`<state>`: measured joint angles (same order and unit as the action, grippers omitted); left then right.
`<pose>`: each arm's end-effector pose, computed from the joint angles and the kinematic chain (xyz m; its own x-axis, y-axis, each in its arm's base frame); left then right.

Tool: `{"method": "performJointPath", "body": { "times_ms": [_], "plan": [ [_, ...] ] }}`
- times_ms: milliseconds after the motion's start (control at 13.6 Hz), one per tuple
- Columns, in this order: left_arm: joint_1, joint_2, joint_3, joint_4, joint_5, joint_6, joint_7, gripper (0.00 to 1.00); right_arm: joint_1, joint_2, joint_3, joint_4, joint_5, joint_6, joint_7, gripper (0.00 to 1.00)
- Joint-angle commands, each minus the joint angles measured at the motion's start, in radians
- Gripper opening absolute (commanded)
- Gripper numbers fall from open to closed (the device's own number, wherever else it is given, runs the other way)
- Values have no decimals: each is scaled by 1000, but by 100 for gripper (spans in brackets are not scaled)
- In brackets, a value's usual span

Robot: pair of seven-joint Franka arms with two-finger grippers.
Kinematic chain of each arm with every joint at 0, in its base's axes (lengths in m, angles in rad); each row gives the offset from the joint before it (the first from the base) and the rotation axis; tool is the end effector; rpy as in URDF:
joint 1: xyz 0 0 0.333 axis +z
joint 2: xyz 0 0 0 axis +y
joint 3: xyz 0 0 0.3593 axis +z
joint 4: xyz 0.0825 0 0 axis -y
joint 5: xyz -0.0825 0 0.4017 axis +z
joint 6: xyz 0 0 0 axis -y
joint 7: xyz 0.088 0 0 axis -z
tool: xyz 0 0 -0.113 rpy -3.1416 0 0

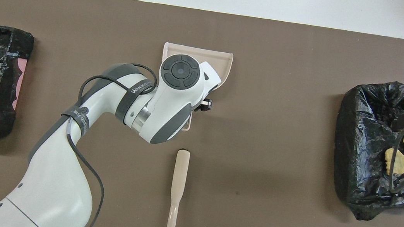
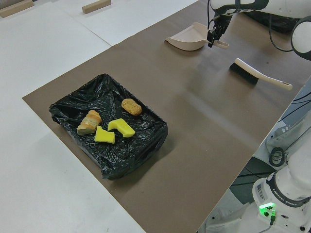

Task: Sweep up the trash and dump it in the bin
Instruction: 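Bring the empty dustpan back and set it on the table with the left gripper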

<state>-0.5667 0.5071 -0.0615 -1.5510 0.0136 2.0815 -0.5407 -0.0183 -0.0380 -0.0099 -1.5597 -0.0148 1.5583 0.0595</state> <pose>0.5958 -0.4231 0.3815 0.9963 -0.0856 0.0117 -0.0859 -0.9959 0.0278 0.5578 -0.0176 0.6876 0.9954 -0.0878 0.0374 -0.0883 -0.9960 0.0122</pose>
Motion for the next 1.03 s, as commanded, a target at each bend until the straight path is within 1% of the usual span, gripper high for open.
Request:
{"method": "performJointPath", "body": {
  "times_ms": [0,74,147,221,368,515,662,736,883,957],
  "plan": [
    [4,-76,23,-40,0,-64,8,78,0,-20,-1,-22,6,2,13,100],
    [17,-120,35,-73,6,-70,24,79,0,-19,-1,-22,6,2,13,100],
    [42,-184,40,-124,6,-72,51,82,0,-20,-1,-20,6,2,13,100],
    [71,-234,40,-170,6,-72,89,87,0,-20,-1,-22,6,2,13,100],
    [134,-336,38,-251,6,-73,178,90,0,-20,-1,-22,6,2,13,100],
    [201,-424,38,-293,6,-90,287,100,0,-20,-1,-22,6,2,13,100],
    [266,-478,38,-287,6,-148,378,100,0,-20,-1,-22,6,2,13,100],
    [298,-501,40,-281,3,-153,425,100,0,-20,-1,-22,6,2,13,100],
    [333,-521,43,-249,-4,-176,468,100,0,-20,-1,-20,6,2,13,100],
    [346,-521,43,-210,-4,-219,482,100,0,-20,-1,-22,6,2,13,100]
  ]
}}
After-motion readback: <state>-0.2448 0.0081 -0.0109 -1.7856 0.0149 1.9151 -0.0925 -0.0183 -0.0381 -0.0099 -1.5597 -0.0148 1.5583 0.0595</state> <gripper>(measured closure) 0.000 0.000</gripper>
